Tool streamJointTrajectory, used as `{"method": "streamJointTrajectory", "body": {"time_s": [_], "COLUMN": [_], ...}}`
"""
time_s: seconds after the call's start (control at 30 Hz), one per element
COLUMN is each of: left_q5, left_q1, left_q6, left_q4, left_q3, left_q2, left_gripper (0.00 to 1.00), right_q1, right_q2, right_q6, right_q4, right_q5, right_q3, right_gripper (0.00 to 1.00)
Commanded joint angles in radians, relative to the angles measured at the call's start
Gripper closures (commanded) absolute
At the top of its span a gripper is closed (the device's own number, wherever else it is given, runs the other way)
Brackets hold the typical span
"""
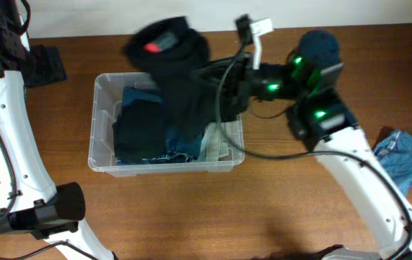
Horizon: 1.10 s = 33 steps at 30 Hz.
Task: Pack container
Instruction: 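Grasp the remaining black cloth on the right with the right gripper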
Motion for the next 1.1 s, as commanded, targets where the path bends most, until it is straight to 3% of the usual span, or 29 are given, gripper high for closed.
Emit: {"method": "streamJointTrajectory", "body": {"time_s": [0.0, 0.3, 0.47, 0.67, 0.8, 0.97, 1.07], "left_q5": [-0.006, -0.006, -0.006, -0.006, -0.006, -0.006, -0.006], "left_q1": [0.006, 0.006, 0.006, 0.006, 0.006, 0.007, 0.007], "left_q6": [-0.006, -0.006, -0.006, -0.006, -0.006, -0.006, -0.006], "left_q4": [0.002, 0.002, 0.002, 0.002, 0.002, 0.002, 0.002], "left_q3": [0.014, 0.014, 0.014, 0.014, 0.014, 0.014, 0.014], "left_q2": [-0.02, -0.02, -0.02, -0.02, -0.02, -0.02, -0.02], "left_gripper": [0.01, 0.0, 0.0, 0.0, 0.01, 0.0, 0.01], "right_q1": [0.095, 0.126, 0.132, 0.182, 0.193, 0.138, 0.08], "right_q2": [0.018, 0.107, 0.216, 0.278, 0.278, 0.278, 0.278], "right_q6": [0.198, 0.194, 0.231, 0.296, 0.299, 0.166, -0.035], "right_q4": [0.142, 0.298, 0.547, 0.724, 0.724, 0.406, 0.034], "right_q5": [0.048, 0.081, 0.137, 0.273, 0.261, 0.085, 0.058], "right_q3": [0.017, 0.017, 0.017, 0.017, 0.017, 0.016, 0.016], "right_gripper": [0.96, 0.96, 0.96, 0.96, 0.96, 0.96, 0.96]}}
